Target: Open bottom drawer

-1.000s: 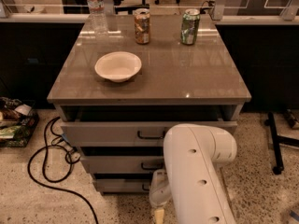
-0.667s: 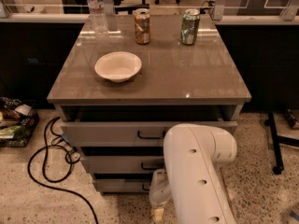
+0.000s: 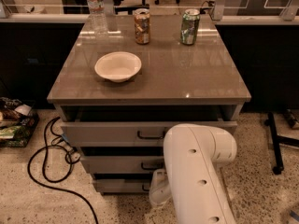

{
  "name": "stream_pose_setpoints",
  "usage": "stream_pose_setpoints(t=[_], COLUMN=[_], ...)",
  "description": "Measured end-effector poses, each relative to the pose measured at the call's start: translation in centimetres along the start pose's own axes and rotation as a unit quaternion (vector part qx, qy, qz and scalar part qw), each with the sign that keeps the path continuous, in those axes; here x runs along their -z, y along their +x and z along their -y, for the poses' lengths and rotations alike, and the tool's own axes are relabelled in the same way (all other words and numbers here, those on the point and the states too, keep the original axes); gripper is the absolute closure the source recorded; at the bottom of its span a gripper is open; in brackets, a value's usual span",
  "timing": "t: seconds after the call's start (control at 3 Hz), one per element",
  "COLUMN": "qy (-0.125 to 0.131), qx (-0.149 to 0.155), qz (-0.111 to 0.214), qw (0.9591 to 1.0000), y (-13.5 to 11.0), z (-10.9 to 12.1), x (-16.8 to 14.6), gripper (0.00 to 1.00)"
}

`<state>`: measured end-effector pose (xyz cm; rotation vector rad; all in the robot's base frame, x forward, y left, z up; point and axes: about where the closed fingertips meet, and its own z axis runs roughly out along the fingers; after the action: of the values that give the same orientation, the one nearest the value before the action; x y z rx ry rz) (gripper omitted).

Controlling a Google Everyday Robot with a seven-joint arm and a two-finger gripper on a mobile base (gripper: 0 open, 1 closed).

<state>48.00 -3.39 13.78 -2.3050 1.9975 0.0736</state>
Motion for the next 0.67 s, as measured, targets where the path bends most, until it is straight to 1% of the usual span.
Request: stream_pose_setpoints(t=[0.33,0.67], qy=[0.000,0.000], qx=[0.000,0.000], qz=[0.000,0.000], qw=[1.0000,1.0000], y=[-0.01,-0.01], z=[0.04,0.31], x=[0.12,0.36], gripper=[0.87,1.00])
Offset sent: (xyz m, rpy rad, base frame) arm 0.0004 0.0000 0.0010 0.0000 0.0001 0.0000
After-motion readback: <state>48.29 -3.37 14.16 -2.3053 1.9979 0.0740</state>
